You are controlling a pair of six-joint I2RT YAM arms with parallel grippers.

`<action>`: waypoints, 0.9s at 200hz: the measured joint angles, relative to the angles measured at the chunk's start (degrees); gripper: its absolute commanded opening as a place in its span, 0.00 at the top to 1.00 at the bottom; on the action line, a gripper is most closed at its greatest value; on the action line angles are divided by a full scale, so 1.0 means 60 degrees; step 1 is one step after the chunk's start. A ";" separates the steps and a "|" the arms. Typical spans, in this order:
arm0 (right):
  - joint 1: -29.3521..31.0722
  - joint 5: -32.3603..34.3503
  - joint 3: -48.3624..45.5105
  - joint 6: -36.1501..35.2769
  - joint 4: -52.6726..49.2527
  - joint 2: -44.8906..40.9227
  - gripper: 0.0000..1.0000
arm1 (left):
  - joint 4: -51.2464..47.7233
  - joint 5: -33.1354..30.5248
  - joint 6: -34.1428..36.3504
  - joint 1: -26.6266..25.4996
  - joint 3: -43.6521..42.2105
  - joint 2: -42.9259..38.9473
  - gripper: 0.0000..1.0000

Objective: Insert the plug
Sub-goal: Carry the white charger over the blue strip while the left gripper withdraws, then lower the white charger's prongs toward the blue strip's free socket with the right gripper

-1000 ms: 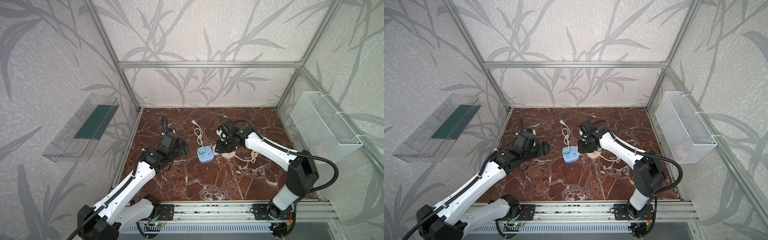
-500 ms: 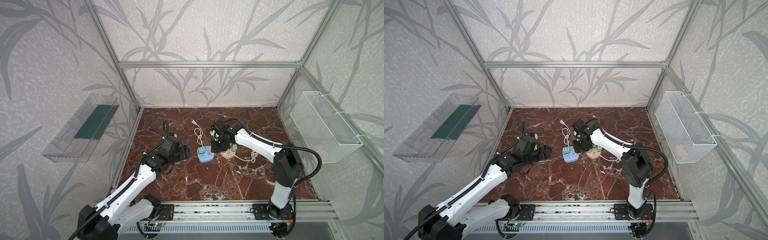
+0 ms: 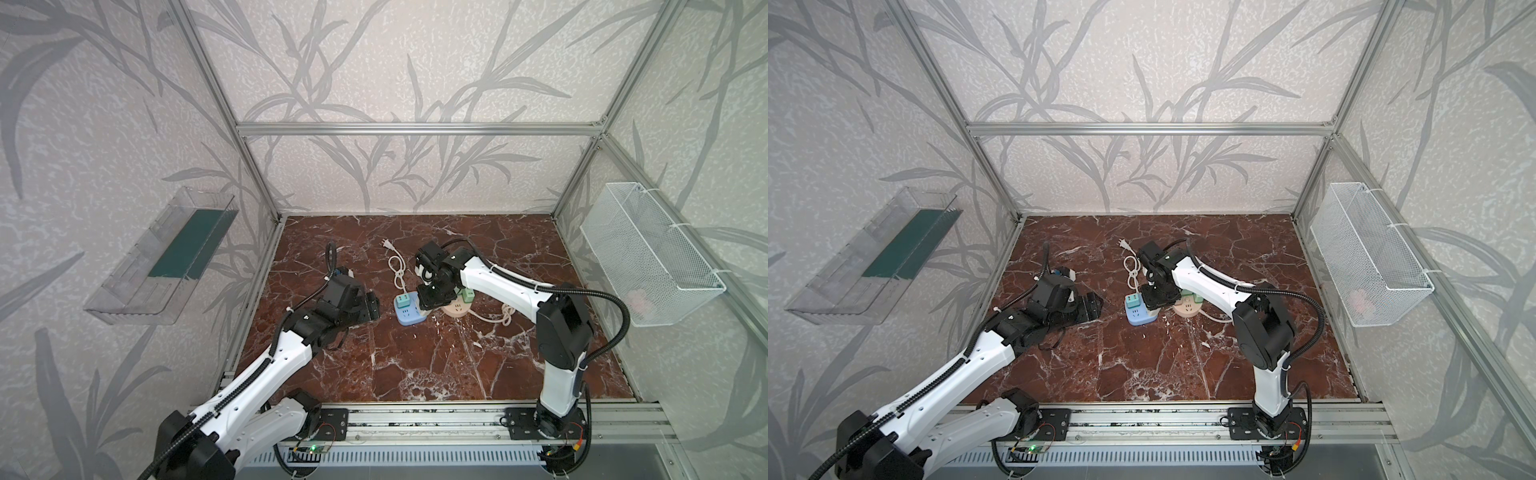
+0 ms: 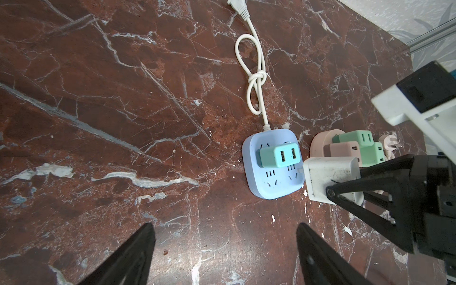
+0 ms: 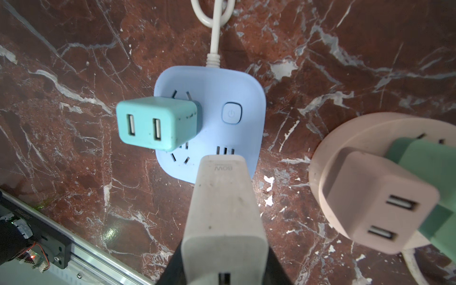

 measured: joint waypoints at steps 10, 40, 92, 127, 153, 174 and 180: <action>0.0004 0.0000 0.0000 0.0000 -0.0015 0.0058 1.00 | 0.0007 0.0015 0.0000 0.0000 0.0000 0.0000 0.12; 0.0000 -0.0022 0.0007 0.0004 -0.0007 0.0229 1.00 | 0.0080 0.0047 -0.0004 0.0000 -0.0087 -0.0007 0.12; 0.0000 -0.0051 0.0011 0.0011 0.0029 0.0244 1.00 | 0.0171 0.0095 -0.0062 0.0047 -0.0178 -0.0011 0.12; 0.0000 -0.0193 0.0011 0.0044 0.0124 0.0266 1.00 | 0.0204 0.0095 -0.0069 0.0047 -0.0178 -0.0029 0.12; 0.0000 -0.0331 0.0011 0.0084 0.0215 0.0280 1.00 | 0.0208 0.0102 -0.0069 0.0058 -0.0189 -0.0036 0.12; 0.0000 -0.0321 0.0087 0.0080 0.0178 0.0331 1.00 | 0.0211 0.0120 -0.0069 0.0087 -0.0229 -0.0036 0.12; 0.0000 -0.0306 0.0131 0.0076 0.0157 0.0364 1.00 | 0.0208 0.0124 -0.0069 0.0091 -0.0237 -0.0036 0.12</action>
